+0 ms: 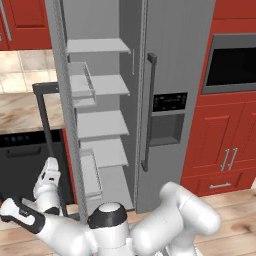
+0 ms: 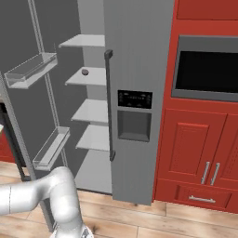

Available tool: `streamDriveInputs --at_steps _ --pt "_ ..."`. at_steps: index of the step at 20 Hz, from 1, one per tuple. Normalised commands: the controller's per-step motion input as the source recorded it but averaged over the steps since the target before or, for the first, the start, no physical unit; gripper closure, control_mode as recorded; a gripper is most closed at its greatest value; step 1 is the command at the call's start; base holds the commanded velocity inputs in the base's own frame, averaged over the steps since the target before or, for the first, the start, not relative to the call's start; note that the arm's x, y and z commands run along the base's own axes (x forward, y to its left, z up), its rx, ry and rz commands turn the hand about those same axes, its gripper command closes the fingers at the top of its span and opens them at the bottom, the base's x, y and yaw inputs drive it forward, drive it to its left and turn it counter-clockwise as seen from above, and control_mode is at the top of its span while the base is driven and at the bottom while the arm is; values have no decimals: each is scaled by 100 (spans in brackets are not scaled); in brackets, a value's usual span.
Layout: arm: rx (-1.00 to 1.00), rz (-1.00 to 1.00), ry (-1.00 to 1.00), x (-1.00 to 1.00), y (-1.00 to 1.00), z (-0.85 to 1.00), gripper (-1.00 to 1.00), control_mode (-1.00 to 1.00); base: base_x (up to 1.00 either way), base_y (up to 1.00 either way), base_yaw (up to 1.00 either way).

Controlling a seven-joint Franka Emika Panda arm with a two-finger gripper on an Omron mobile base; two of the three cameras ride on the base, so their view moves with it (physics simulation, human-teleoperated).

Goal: There's a chicken drumstick in the fridge that needs to be moved to the freezer for freezing. Pick up the chicken drumstick from the fridge, place it on any shelf in the freezer, and close the fridge and freezer doors when done.

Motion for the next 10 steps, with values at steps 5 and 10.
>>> streamDriveInputs --at_steps 5,10 --pt "-10 -26 9 46 0 -50 -100 -100 0 0 0" --pt "-1 -24 0 6 -13 -29 -100 -100 0 0 0"
